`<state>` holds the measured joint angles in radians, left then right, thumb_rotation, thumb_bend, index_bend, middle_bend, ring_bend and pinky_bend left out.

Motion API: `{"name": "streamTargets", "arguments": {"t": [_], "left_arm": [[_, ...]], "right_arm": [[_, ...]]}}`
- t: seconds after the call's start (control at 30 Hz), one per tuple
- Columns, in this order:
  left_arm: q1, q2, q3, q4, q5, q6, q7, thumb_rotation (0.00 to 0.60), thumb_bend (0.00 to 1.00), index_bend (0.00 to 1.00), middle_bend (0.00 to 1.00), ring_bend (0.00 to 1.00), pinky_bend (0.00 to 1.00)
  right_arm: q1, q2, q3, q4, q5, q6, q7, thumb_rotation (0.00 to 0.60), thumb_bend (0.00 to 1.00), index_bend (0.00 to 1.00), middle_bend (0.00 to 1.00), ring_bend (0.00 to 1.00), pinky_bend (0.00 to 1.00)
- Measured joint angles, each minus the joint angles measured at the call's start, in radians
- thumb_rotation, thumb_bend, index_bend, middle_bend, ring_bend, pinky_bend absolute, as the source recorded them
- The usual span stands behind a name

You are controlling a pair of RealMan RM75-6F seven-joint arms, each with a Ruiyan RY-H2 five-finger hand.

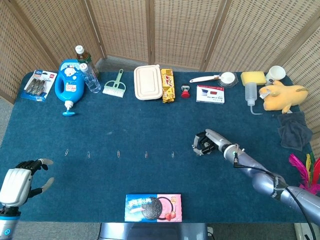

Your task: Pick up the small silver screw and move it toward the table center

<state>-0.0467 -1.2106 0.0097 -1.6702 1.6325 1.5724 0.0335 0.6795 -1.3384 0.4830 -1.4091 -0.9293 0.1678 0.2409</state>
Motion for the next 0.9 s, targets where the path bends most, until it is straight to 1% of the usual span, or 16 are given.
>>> {"name": "streamTargets", "arguments": {"t": [0.2, 0.6, 0.9], "left_arm": [[0.002, 0.0, 0.001, 0.009, -0.005, -0.001, -0.008, 0.6, 0.42, 0.37, 0.5, 0.46, 0.43], [0.001, -0.007, -0.001, 0.024, -0.01, -0.004, -0.024, 0.6, 0.42, 0.37, 0.5, 0.46, 0.43], [0.001, -0.01, 0.0, 0.027, -0.01, -0.006, -0.025, 0.6, 0.42, 0.37, 0.5, 0.46, 0.43]], "right_arm": [[0.02, -0.027, -0.012, 0.024, -0.031, 0.001, 0.02, 0.6, 0.48, 0.66, 0.86, 0.84, 0.64], [0.073, -0.06, -0.045, 0.07, -0.055, 0.012, 0.053, 0.6, 0.48, 0.66, 0.86, 0.84, 0.64], [0.094, -0.039, -0.051, 0.053, -0.061, 0.032, 0.078, 0.6, 0.48, 0.66, 0.86, 0.84, 0.64]]}}
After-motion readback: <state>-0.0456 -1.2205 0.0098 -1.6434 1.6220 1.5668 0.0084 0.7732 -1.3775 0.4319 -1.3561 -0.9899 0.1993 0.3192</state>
